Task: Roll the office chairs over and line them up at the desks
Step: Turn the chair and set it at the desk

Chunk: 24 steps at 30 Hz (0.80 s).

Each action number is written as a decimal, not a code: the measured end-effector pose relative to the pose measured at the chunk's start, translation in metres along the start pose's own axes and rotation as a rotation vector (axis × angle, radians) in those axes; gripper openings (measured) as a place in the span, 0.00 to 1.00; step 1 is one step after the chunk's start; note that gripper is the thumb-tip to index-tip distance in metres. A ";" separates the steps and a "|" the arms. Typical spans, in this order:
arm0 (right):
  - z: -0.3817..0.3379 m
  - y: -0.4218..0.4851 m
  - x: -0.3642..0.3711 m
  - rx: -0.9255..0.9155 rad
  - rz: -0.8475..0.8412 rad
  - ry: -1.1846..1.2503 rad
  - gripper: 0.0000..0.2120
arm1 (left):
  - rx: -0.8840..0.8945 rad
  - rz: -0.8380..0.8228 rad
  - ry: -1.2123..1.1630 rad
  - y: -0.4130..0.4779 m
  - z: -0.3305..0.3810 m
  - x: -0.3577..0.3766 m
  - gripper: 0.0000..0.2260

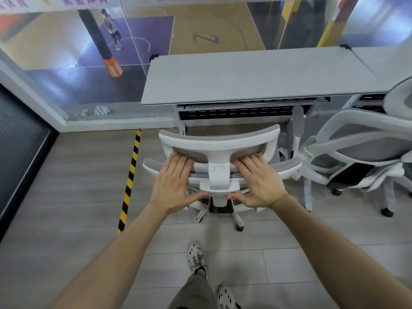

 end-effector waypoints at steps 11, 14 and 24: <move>-0.014 0.065 0.033 -0.018 0.018 0.167 0.50 | -0.041 0.170 0.017 -0.002 -0.061 0.001 0.47; -0.027 0.081 0.040 -0.014 0.042 0.186 0.50 | -0.057 0.180 0.016 -0.007 -0.083 0.002 0.46; -0.058 0.115 0.052 0.035 0.059 0.142 0.49 | -0.040 0.152 -0.071 -0.005 -0.142 0.001 0.47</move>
Point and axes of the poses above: each hand's wrist, its own y-axis towards the middle knuckle, its own x-axis out of the palm, z = x × y, the point moved 8 cm from there along y, towards the middle knuckle, and after that the axes turned 15 degrees about x, right-handed, at the moved point
